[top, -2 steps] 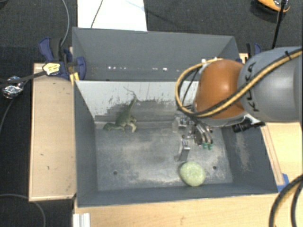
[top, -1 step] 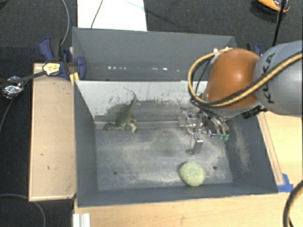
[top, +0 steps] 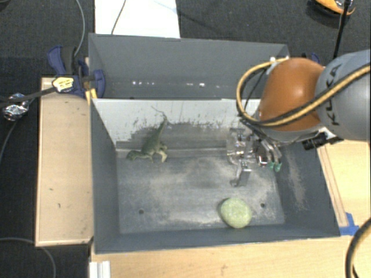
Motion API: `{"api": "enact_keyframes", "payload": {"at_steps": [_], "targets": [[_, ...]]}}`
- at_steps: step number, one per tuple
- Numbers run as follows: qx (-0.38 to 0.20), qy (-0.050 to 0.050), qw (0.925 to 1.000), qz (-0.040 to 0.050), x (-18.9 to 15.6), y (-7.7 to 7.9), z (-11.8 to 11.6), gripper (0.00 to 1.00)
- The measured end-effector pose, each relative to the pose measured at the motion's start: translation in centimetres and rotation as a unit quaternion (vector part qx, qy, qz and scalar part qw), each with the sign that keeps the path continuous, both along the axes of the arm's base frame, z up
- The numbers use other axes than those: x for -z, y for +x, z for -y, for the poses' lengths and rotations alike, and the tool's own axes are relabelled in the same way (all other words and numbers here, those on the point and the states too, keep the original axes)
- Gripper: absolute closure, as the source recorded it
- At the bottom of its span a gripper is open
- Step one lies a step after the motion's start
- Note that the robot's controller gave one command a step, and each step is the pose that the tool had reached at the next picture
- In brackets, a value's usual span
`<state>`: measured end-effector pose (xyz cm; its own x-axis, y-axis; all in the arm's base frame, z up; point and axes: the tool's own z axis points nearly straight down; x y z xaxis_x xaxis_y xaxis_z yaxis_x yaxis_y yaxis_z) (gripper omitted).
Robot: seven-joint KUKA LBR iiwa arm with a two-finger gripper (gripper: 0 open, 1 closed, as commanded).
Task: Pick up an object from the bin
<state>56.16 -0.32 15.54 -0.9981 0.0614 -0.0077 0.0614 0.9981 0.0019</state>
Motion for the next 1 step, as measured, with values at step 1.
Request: {"api": "enact_keyframes", "payload": {"at_steps": [1], "targets": [[-0.036,0.000,0.9993,0.0024,2.71,-1.07,2.09,0.00]]}}
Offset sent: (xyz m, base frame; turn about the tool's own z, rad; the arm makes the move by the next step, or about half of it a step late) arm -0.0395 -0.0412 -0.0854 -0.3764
